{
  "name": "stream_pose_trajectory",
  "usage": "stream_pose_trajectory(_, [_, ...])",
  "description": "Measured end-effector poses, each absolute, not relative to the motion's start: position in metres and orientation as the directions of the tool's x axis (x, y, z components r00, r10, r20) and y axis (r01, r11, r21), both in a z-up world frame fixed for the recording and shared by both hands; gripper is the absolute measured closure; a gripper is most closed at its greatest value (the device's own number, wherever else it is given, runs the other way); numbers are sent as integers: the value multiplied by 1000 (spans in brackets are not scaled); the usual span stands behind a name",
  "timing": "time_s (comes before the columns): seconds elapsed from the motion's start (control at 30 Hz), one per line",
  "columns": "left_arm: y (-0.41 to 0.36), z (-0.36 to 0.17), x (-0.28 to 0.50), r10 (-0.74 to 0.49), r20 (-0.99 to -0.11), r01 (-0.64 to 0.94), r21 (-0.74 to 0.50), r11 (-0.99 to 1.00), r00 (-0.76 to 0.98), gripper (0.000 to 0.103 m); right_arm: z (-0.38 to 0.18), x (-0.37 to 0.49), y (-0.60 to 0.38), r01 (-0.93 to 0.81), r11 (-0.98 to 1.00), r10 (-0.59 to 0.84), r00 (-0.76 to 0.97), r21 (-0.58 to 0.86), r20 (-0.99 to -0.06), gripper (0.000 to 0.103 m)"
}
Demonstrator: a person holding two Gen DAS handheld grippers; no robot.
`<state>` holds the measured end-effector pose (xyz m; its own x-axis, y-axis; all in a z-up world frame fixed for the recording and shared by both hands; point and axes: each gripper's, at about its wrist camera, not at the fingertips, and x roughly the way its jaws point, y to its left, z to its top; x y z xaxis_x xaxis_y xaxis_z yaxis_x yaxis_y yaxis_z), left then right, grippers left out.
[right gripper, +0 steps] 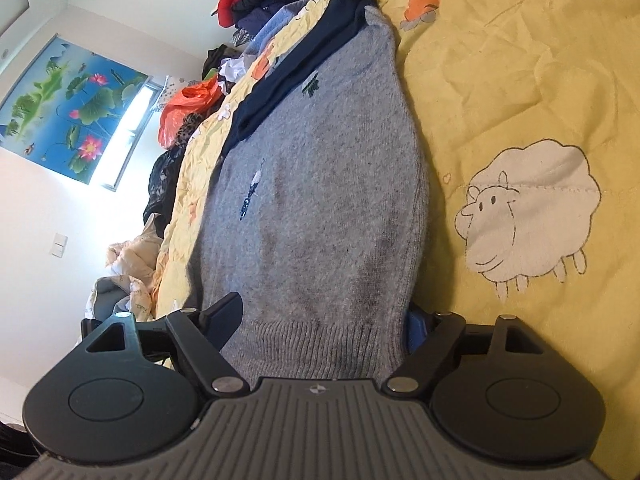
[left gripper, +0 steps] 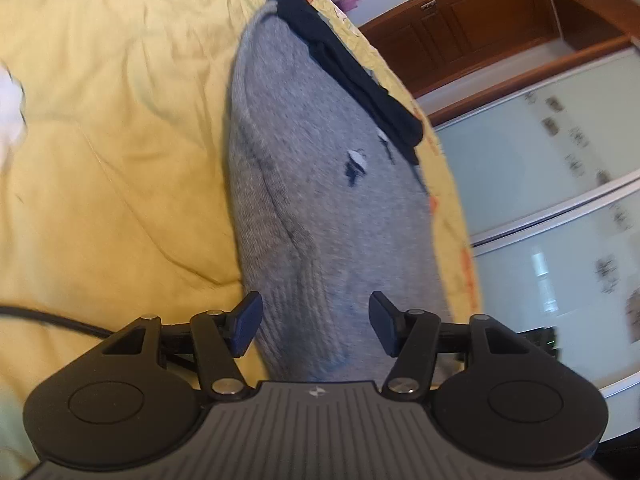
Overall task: Fold small clothes
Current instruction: 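Roll both tools and close both grippers on the grey sweater hem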
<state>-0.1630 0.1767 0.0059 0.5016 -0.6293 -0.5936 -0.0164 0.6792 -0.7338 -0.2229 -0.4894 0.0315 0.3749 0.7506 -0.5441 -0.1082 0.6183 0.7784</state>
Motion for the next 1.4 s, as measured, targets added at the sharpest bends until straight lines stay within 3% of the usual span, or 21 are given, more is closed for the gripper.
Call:
stream_pose_trajectory(0.03, [176,9,-162,-595,-632,-17,-692,722,497,44,32,-223,-490,-108,621,749,374,776,-547,23])
stream_pose_trajectory(0.3, [174,10,-164,-587,-648,-6,-673,739,486,44,32,-222,-488,-116,622,750,373,774,-547,23])
stream_pose_trajectory(0.37, [176,10,-166,-581,-651,-13,-672,741,488,50,31,-222,-489,-117,628,745,374,769,-552,27])
stream_pose_trajectory(0.4, [175,10,-166,-573,-658,-17,-664,748,489,54,31,-222,-489,-116,631,743,374,767,-555,31])
stream_pose_trajectory(0.47, [177,9,-166,-551,-677,-32,-645,764,488,74,28,-221,-490,-108,640,734,377,761,-564,43])
stream_pose_trajectory(0.5, [177,7,-166,-537,-690,-44,-632,773,486,82,25,-220,-489,-98,652,724,374,752,-579,61])
stream_pose_trajectory(0.53, [176,5,-165,-515,-708,-55,-612,789,484,98,21,-219,-488,-90,671,710,364,736,-603,86])
stream_pose_trajectory(0.57, [177,4,-166,-509,-706,-52,-607,793,492,98,17,-218,-488,-89,667,712,368,740,-598,89])
stream_pose_trajectory(0.67, [173,11,-170,-492,-715,-33,-582,813,497,99,24,-218,-486,-118,679,706,377,725,-600,89])
stream_pose_trajectory(0.8, [181,38,-189,-532,-651,44,-610,791,541,99,56,-223,-507,-160,698,685,433,698,-586,91])
stream_pose_trajectory(0.93, [201,16,-189,-464,-730,-54,-562,826,501,99,37,-224,-531,-66,712,657,414,699,-630,91])
stream_pose_trajectory(1.0, [202,8,-189,-477,-724,-61,-578,814,498,99,24,-225,-520,-61,703,673,378,708,-635,90])
stream_pose_trajectory(1.17, [190,12,-186,-479,-737,-22,-554,832,477,98,15,-229,-511,-65,641,727,371,765,-578,79])
stream_pose_trajectory(1.23, [190,11,-185,-486,-735,-19,-560,828,473,97,16,-230,-513,-65,624,738,374,778,-561,67])
stream_pose_trajectory(1.4, [187,6,-179,-517,-708,-25,-601,799,482,95,17,-230,-514,-63,601,755,372,797,-541,59])
